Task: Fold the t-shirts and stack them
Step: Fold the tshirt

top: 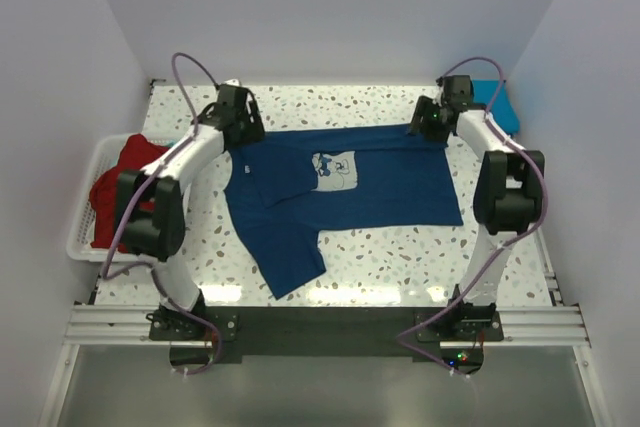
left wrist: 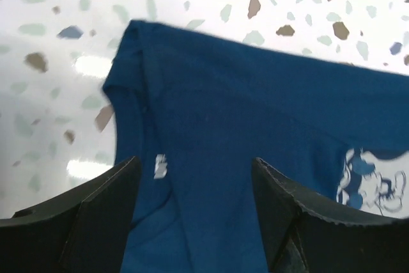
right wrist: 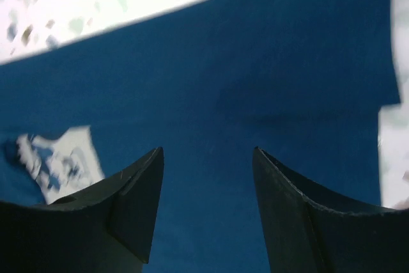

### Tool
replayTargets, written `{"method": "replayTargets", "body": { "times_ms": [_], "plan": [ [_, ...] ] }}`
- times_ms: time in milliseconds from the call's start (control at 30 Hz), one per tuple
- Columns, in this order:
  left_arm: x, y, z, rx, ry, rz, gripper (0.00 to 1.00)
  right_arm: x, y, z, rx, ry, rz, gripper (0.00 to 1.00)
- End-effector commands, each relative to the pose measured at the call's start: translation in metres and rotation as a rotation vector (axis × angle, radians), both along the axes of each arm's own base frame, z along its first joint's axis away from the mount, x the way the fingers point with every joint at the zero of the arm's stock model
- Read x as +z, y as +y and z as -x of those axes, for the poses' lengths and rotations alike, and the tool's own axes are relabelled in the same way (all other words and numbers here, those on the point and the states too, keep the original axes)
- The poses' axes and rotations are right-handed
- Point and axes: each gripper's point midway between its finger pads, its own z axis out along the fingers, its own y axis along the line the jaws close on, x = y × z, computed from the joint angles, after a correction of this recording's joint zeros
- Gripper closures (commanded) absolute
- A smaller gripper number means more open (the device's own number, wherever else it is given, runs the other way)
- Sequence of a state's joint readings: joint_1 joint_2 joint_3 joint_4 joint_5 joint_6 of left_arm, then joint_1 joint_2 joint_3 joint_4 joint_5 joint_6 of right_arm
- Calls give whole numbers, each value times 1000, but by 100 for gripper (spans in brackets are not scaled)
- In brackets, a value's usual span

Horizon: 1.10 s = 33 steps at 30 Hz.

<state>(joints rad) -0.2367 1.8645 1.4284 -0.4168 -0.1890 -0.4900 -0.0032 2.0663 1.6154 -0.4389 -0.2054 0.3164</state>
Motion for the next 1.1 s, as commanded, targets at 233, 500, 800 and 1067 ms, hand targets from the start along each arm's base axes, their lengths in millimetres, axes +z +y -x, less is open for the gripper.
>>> {"method": "replayTargets", "body": {
  "times_ms": [233, 500, 800, 1067],
  "plan": [
    [-20, 24, 161, 86, 166, 4, 41, 36, 35, 127, 34, 29, 166, 39],
    [-44, 26, 201, 93, 261, -19, 58, 23, 17, 186, 25, 70, 212, 39],
    [-72, 28, 219, 109, 327, -45, 60, 22, 4, 194, -8, 59, 264, 39],
    [-88, 33, 226, 138, 345, -65, 59, 12, 2, 199, -9, 71, 275, 39]
  ]
}}
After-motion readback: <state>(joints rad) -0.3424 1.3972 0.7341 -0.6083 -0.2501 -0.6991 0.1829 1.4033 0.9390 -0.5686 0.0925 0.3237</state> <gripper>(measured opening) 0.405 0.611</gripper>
